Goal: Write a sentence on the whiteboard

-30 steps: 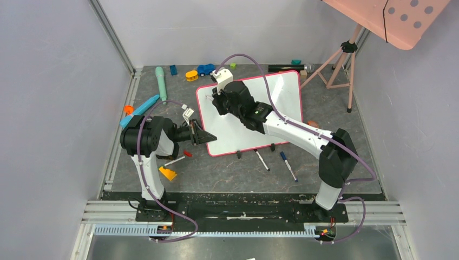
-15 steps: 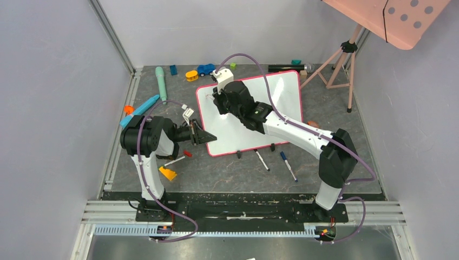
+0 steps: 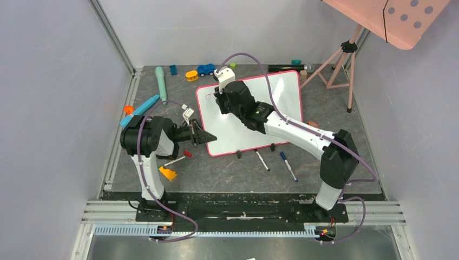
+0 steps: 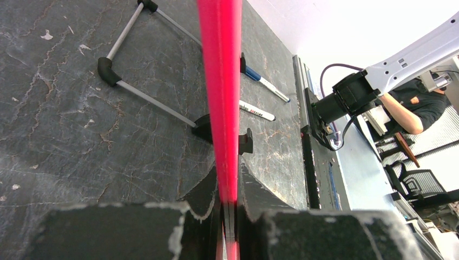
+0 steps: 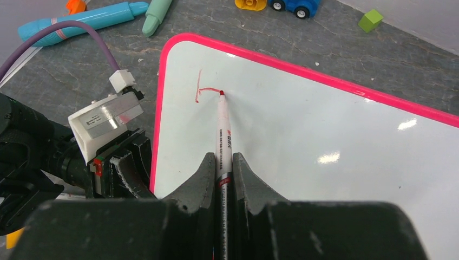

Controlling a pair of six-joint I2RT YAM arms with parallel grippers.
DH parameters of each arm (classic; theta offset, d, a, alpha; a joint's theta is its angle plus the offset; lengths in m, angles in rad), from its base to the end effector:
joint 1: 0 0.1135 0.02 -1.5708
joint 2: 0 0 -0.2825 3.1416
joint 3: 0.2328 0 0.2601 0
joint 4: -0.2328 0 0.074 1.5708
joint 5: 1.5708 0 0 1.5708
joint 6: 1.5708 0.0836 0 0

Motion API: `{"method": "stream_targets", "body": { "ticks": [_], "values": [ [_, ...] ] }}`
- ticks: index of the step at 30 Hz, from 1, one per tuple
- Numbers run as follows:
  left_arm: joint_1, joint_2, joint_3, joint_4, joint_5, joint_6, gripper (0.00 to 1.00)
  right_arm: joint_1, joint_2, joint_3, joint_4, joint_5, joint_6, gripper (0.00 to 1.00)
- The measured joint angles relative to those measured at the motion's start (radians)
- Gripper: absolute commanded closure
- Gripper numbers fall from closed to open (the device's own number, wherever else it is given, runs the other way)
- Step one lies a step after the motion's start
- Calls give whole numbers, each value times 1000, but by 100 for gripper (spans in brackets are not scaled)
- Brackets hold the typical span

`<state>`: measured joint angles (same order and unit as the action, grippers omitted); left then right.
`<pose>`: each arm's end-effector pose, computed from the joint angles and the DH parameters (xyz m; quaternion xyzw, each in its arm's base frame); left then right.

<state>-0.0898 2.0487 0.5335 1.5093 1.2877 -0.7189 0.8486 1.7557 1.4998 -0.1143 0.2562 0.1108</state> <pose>0.3128 -0.1088 0.1144 0.2270 0.6703 -0.6132 0.3509 0.3308 0.3434 0.3291 -0.2278 0.7894 0.1650 0.5457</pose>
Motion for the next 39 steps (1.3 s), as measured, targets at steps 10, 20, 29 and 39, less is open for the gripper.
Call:
{"method": "stream_targets", "body": {
  "ticks": [10,20,29,39],
  "values": [
    [-1,0,0,2,1,1,98,-2,-12,-1,-9,6,-1,100],
    [-1,0,0,3,1,1,98,-17,-48,-2,21,-38,-10,100],
    [-2,0,0,3,1,1,98,-22,-53,-1,38,-53,-11,100],
    [-2,0,0,3,1,1,98,-26,-30,0,34,-51,-11,100]
  ]
}}
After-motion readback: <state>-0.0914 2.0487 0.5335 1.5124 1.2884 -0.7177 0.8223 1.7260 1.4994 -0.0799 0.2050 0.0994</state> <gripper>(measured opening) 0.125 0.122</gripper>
